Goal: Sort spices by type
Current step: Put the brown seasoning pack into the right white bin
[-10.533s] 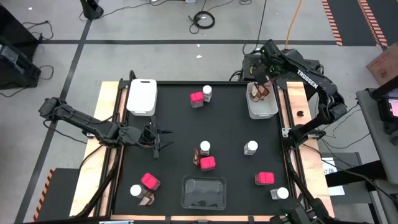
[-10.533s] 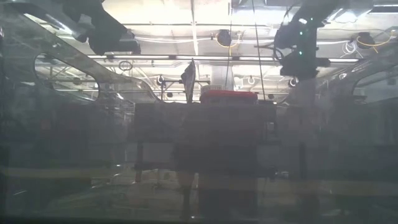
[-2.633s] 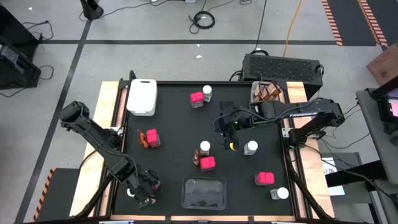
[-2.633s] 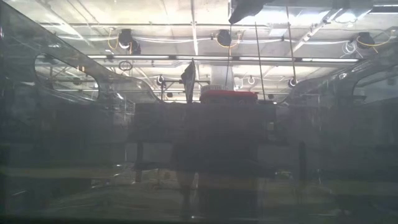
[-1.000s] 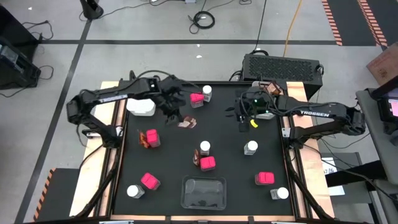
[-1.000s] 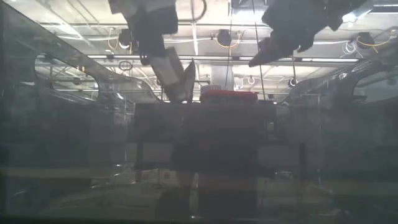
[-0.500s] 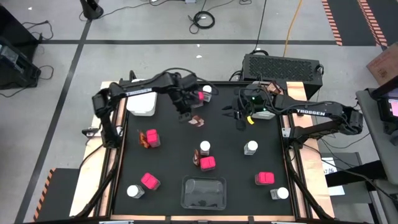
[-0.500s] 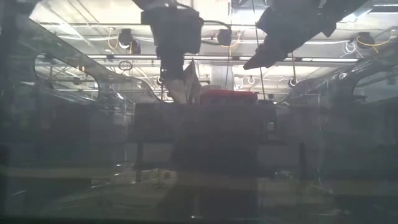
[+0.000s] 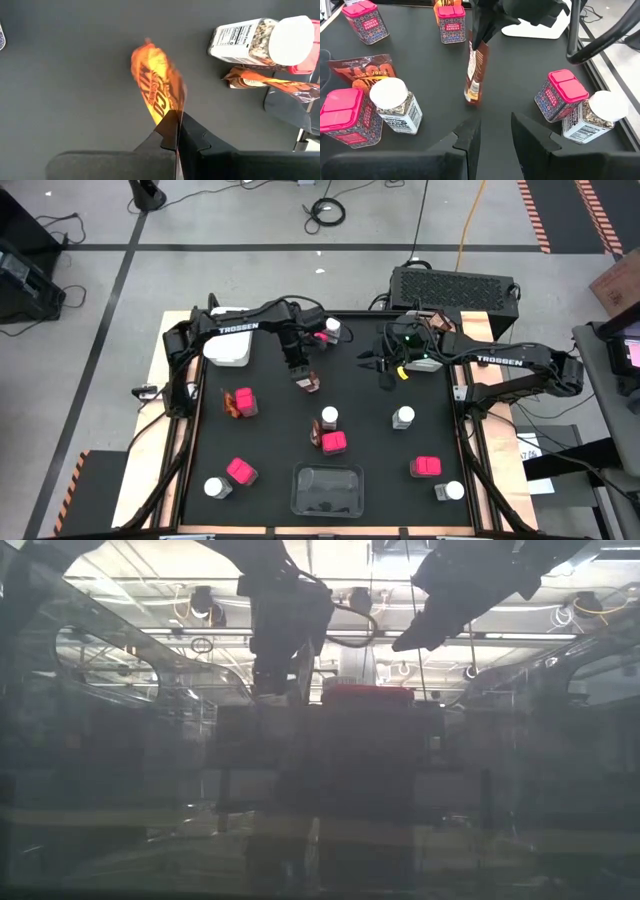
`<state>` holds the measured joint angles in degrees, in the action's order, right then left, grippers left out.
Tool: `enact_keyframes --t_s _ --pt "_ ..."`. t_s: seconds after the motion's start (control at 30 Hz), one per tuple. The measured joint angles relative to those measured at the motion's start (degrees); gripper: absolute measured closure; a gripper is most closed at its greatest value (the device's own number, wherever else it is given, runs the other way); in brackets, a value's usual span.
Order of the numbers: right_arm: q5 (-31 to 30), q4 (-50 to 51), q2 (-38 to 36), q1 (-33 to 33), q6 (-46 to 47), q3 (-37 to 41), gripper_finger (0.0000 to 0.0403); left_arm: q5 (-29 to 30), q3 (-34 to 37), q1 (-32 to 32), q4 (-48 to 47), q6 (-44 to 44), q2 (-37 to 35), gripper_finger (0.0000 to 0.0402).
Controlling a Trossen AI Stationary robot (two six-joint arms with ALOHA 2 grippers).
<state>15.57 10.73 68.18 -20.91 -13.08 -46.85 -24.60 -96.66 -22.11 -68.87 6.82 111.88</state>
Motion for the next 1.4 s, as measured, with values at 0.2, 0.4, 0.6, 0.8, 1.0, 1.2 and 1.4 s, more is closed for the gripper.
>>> enact_keyframes --t_s 0.2,0.4,0.6,0.8,1.0,1.2,1.4 --pt "0.0 0.57 0.0 0.0 0.02 0.0 0.0298 0.0 0.01 0.13 -0.51 -0.31 0.02 0.0373" --pt "0.0 0.8 0.0 0.0 0.02 0.0 0.0298 0.09 0.02 0.11 -0.88 -0.19 0.02 0.0347" --pt "0.0 0.8 0.0 0.0 0.02 0.0 0.0298 0.38 0.02 0.52 -0.91 2.57 0.02 0.0317" --pt "0.0 0.76 0.0 0.01 0.02 -0.02 0.0298 0.44 0.02 0.92 -1.63 2.9 0.02 0.0286" --pt "0.0 0.31 0.0 0.02 0.57 -0.02 0.0298 5.28 -4.01 0.92 -8.32 4.27 -0.06 0.0274" --pt "0.0 -2.16 0.0 0.02 5.13 -0.02 0.0298 11.8 -8.76 0.87 -11.85 4.23 -5.02 0.0274" --pt "0.0 -4.33 0.84 1.75 7.74 -0.07 0.0298 14.84 -7.69 1.5 -9.71 2.16 -14.97 0.0274"
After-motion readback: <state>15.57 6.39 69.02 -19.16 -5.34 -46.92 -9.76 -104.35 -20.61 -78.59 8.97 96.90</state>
